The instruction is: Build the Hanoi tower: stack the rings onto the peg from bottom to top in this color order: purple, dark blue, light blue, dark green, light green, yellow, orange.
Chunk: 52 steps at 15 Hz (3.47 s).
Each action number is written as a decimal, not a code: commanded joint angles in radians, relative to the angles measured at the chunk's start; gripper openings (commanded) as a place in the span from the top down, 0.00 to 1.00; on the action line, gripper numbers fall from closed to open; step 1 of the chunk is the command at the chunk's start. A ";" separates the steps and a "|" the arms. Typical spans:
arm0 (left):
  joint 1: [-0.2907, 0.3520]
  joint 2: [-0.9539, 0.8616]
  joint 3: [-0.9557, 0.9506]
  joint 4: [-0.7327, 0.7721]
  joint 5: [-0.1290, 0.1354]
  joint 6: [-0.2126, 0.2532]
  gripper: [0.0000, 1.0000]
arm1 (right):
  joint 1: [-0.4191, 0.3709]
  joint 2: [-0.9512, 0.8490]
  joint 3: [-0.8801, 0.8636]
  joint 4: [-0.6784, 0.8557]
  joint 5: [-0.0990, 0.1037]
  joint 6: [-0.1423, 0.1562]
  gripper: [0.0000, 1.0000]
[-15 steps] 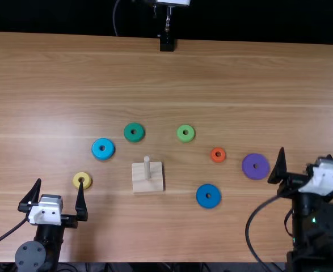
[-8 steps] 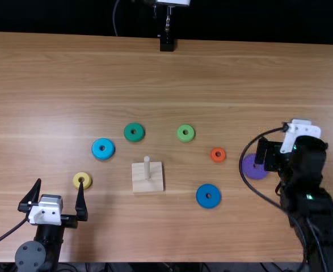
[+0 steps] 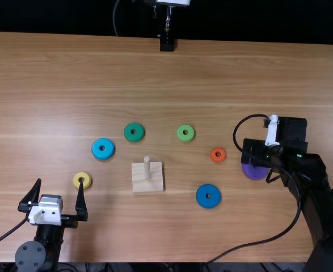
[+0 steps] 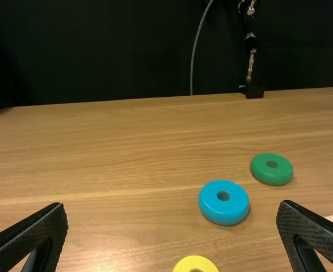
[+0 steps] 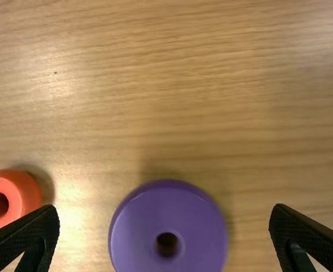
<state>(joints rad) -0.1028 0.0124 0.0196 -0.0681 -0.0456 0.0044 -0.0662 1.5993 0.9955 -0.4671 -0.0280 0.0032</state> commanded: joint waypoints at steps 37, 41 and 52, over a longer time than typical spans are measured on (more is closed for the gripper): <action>0.003 -0.012 -0.020 -0.011 0.005 0.014 0.00 | -0.018 0.182 0.223 -0.403 -0.018 -0.101 0.55; 0.003 -0.012 -0.020 -0.011 0.005 0.014 0.00 | -0.024 0.180 0.230 -0.401 0.015 -0.092 0.03; 0.003 -0.012 -0.020 -0.011 0.005 0.014 0.00 | -0.106 0.182 0.213 -0.222 0.137 -0.119 0.00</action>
<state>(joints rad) -0.1028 0.0124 0.0196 -0.0673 -0.0452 0.0051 -0.1596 1.7679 1.2217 -0.6899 0.0982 -0.1150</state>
